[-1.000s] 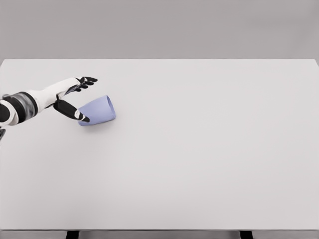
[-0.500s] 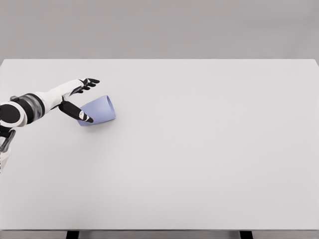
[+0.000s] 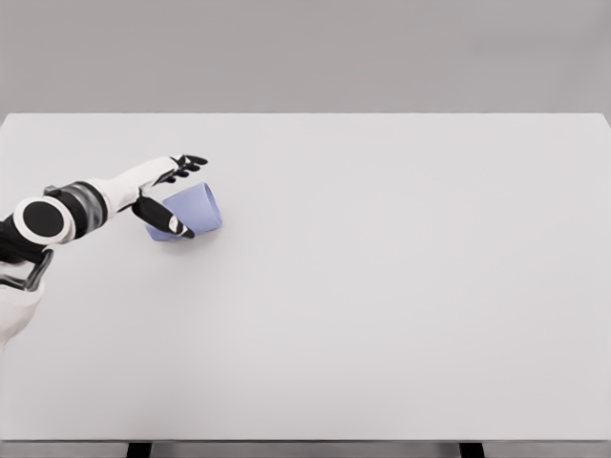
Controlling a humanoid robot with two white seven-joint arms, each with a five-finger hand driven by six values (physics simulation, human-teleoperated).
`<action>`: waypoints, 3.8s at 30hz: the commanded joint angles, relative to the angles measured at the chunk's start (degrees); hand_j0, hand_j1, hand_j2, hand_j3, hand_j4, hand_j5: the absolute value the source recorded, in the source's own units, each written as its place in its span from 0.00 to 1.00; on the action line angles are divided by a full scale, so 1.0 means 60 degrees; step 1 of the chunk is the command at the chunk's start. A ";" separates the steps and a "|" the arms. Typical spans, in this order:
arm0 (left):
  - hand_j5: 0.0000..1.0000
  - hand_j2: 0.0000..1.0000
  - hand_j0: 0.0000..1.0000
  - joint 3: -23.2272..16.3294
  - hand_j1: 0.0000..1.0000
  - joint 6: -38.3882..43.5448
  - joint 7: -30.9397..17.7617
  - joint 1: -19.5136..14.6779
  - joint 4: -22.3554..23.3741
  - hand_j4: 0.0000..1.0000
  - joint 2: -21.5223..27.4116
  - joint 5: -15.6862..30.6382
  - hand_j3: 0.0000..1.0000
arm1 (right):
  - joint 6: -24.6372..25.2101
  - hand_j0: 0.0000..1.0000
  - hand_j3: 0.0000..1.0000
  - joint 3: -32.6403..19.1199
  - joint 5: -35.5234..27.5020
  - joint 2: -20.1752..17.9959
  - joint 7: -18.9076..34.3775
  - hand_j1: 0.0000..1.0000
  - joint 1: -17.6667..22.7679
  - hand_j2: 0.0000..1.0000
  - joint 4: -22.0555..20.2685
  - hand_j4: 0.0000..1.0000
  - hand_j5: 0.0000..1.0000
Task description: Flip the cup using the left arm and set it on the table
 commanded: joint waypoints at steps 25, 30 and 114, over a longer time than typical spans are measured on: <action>0.96 0.96 0.96 -0.0259 0.96 -0.0020 0.0003 -0.0161 0.0915 0.96 -0.0430 -0.0411 0.96 | 0.0002 1.00 1.00 0.0000 0.0000 0.0000 0.0002 1.00 0.0000 1.00 0.0000 1.00 1.00; 0.85 0.85 0.85 -0.0259 0.85 -0.0020 0.0003 -0.0146 0.0916 0.85 -0.0474 -0.0396 0.85 | 0.0002 1.00 1.00 0.0000 0.0000 0.0000 0.0002 1.00 0.0000 1.00 0.0000 1.00 1.00; 0.46 0.46 0.46 0.2290 0.46 -0.6835 0.0003 0.0220 0.5457 0.46 -0.1704 0.4980 0.46 | 0.0002 1.00 1.00 0.0000 0.0000 0.0000 0.0002 1.00 -0.0015 1.00 0.0000 1.00 1.00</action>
